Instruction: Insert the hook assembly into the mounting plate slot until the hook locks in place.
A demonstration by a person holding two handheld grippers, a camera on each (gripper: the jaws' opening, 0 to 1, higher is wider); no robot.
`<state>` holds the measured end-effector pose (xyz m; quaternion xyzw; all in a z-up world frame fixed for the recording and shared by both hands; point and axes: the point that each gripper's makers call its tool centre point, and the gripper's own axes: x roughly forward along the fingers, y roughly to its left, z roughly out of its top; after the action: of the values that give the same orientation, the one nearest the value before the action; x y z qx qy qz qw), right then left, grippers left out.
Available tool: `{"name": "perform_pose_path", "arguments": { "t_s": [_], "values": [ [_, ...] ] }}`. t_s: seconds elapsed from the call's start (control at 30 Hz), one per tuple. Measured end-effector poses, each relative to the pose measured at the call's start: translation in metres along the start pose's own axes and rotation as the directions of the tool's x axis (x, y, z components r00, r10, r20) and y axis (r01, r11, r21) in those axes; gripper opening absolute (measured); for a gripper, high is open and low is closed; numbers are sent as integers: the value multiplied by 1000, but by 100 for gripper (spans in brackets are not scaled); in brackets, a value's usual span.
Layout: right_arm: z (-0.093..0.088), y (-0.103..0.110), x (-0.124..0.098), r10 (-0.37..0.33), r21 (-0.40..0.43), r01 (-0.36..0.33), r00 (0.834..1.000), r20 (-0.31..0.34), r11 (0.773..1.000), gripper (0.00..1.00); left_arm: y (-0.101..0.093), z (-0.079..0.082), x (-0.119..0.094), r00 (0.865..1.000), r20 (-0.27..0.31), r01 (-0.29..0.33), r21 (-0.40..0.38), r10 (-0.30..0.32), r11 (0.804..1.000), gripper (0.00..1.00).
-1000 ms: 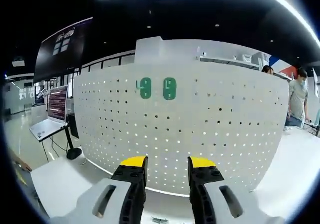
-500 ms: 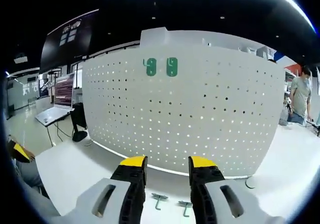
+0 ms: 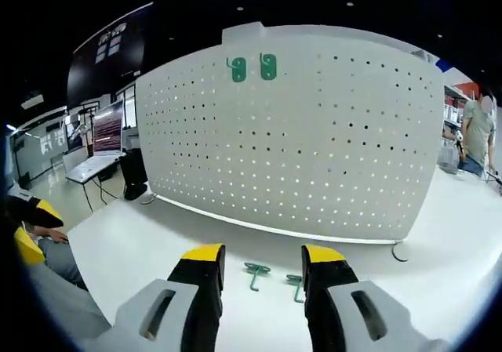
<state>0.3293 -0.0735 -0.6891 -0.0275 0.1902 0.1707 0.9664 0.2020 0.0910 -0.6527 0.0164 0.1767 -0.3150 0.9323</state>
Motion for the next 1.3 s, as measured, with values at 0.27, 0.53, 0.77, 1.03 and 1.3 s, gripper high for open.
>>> {"name": "perform_pose_path", "arguments": {
  "t_s": [0.27, 0.53, 0.77, 1.03, 1.3],
  "values": [
    [-25, 8, -8, 42, 34, -40, 998, -56, 999, 43, 1, -2, 5, 1000, -14, 0, 2, 0, 1000, 37],
    [-38, 8, -23, 76, 76, -70, 993, -89, 995, 47, -1, -7, 9, 999, -32, 4, -1, -5, 1000, 36],
    [-43, 12, -36, 105, 94, -95, 989, -105, 991, 48, -9, -7, 14, 999, -36, 18, 5, -18, 1000, 36],
    [-38, 19, -46, 128, 76, -121, 987, -98, 990, 48, -16, -6, 18, 999, -36, 30, 13, -29, 999, 36],
    [-35, 32, -59, 161, 23, -160, 981, -106, 987, 48, -18, -10, 19, 999, -46, 29, 16, -28, 999, 36]
  ]
}}
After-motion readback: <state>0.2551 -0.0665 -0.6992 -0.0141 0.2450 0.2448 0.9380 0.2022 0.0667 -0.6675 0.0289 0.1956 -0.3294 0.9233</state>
